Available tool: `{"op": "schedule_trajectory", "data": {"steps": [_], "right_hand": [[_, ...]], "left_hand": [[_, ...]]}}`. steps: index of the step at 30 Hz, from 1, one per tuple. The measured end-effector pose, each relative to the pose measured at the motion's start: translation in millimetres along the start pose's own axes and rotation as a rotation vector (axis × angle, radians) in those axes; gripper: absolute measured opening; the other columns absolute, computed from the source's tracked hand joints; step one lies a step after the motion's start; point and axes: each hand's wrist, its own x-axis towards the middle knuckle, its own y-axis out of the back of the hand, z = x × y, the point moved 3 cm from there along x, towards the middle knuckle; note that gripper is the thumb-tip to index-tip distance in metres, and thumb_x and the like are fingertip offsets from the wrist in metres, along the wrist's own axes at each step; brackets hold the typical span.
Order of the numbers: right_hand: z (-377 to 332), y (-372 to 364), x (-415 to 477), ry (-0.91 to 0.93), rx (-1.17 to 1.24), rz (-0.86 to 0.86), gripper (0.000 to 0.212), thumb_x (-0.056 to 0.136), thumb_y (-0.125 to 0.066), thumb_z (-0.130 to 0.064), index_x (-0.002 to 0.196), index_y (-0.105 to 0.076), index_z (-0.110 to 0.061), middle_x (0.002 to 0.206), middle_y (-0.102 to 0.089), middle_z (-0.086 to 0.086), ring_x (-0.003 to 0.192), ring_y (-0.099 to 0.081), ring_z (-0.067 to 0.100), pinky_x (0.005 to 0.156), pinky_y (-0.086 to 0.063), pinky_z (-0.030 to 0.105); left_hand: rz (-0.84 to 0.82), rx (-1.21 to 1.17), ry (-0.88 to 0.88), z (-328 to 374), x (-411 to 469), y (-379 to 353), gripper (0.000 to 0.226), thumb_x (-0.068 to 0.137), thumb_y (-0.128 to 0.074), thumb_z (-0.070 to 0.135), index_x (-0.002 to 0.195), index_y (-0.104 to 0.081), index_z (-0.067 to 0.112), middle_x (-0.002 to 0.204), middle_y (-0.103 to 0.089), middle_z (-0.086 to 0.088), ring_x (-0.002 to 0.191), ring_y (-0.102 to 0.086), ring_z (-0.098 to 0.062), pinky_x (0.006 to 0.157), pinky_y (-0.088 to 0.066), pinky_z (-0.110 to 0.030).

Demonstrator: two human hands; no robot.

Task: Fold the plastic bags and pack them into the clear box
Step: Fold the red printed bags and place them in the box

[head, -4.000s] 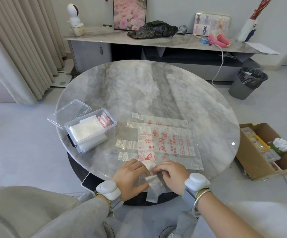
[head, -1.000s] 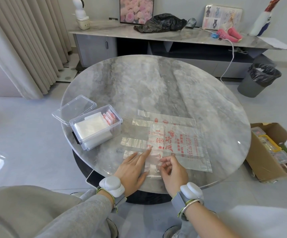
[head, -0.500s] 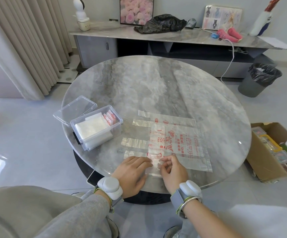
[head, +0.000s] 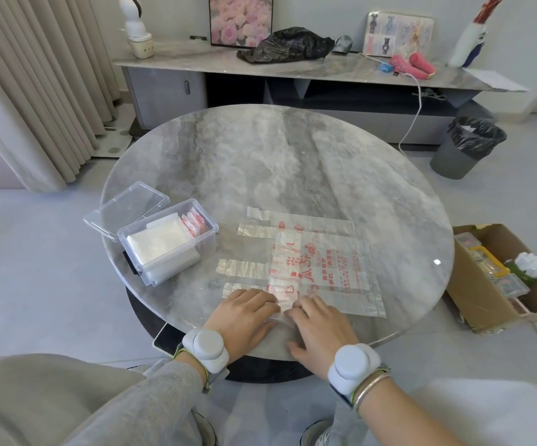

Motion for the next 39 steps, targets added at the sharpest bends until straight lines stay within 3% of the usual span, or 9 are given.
{"op": "schedule_trajectory", "data": {"steps": [4,11,16,20,22,24,27,34,39], "right_hand": [[2.3,-10.1,7.5,-0.010,-0.036,0.170,0.027,0.054,-0.082,-0.022,0.078,-0.068,-0.019,0.080,-0.057,-0.004,0.071,-0.058,0.017,0.049,-0.047,0.027],[12.9,-9.4,10.1,-0.038,0.230,0.283,0.004,0.073,-0.068,-0.017,0.076,-0.067,-0.019,0.086,-0.059,-0.008,0.084,-0.057,0.017,0.060,-0.050,0.028],[13.2,8.4,6.8,-0.188,0.511,0.306,0.021,0.073,-0.046,-0.038,0.072,-0.057,-0.020,0.077,-0.057,-0.010,0.076,-0.051,0.012,0.061,-0.044,0.027],[14.1,10.7,3.1,-0.300,0.763,0.251,0.015,0.072,-0.043,-0.046,0.066,-0.044,-0.032,0.057,-0.053,-0.001,0.055,-0.050,0.018,0.054,-0.040,0.035],[15.2,6.9,5.6,-0.365,0.814,0.188,0.013,0.079,-0.050,-0.038,0.069,-0.045,-0.031,0.054,-0.053,-0.003,0.052,-0.049,0.016,0.054,-0.040,0.034],[16.3,1.8,10.8,-0.407,0.809,0.123,0.010,0.088,-0.052,-0.028,0.079,-0.049,-0.029,0.056,-0.055,-0.003,0.055,-0.051,0.016,0.057,-0.042,0.035],[17.2,-3.0,22.4,-0.411,0.733,0.040,0.002,0.094,-0.046,-0.031,0.094,-0.047,-0.030,0.067,-0.060,0.001,0.064,-0.058,0.021,0.065,-0.047,0.039],[20.6,-14.9,39.9,-0.661,0.647,-0.156,0.019,0.094,-0.038,-0.033,0.105,-0.046,-0.019,0.090,-0.059,0.004,0.082,-0.055,0.028,0.070,-0.040,0.033],[24.9,-15.9,34.1,-0.795,0.774,-0.139,0.036,0.079,-0.036,-0.043,0.089,-0.056,-0.015,0.081,-0.064,0.005,0.071,-0.066,0.029,0.076,-0.054,0.041]], "left_hand": [[0.006,-0.075,0.071,-1.3,1.0,1.1,0.021,0.091,-0.050,0.029,0.099,-0.069,0.023,0.108,-0.065,0.009,0.097,-0.063,-0.013,0.080,-0.052,-0.030],[-0.057,-0.217,0.157,-0.3,-3.6,9.5,0.047,0.086,-0.058,0.060,0.117,-0.061,0.024,0.128,-0.055,0.006,0.116,-0.051,-0.011,0.095,-0.042,-0.028],[-0.054,-0.241,0.220,-6.1,-4.6,10.8,0.054,0.079,-0.066,0.049,0.126,-0.054,0.024,0.126,-0.054,0.008,0.120,-0.049,-0.012,0.099,-0.041,-0.031],[0.044,-0.253,0.292,-5.4,-3.9,13.8,0.037,0.076,-0.066,0.046,0.105,-0.064,0.024,0.101,-0.057,0.020,0.105,-0.049,-0.004,0.090,-0.042,-0.026],[0.049,-0.285,0.362,-2.9,-3.5,15.4,0.039,0.074,-0.063,0.053,0.102,-0.066,0.027,0.088,-0.047,0.035,0.091,-0.048,0.000,0.082,-0.042,-0.022],[-0.011,-0.342,0.481,-1.5,-3.4,15.5,0.049,0.074,-0.058,0.065,0.108,-0.062,0.030,0.081,-0.054,0.033,0.082,-0.051,0.001,0.074,-0.040,-0.013],[-0.064,-0.425,0.624,-0.7,-6.2,11.1,0.046,0.080,-0.062,0.065,0.111,-0.056,0.031,0.077,-0.067,0.020,0.067,-0.054,0.002,0.063,-0.038,-0.011],[-0.063,-0.484,0.824,-5.3,-10.3,13.5,0.032,0.084,-0.062,0.059,0.106,-0.056,0.036,0.083,-0.068,0.024,0.057,-0.054,0.004,0.060,-0.045,-0.017],[-0.119,-0.450,0.818,-7.0,-8.7,10.6,0.028,0.088,-0.062,0.052,0.108,-0.058,0.033,0.083,-0.067,0.020,0.057,-0.052,0.005,0.063,-0.047,-0.018]]}}
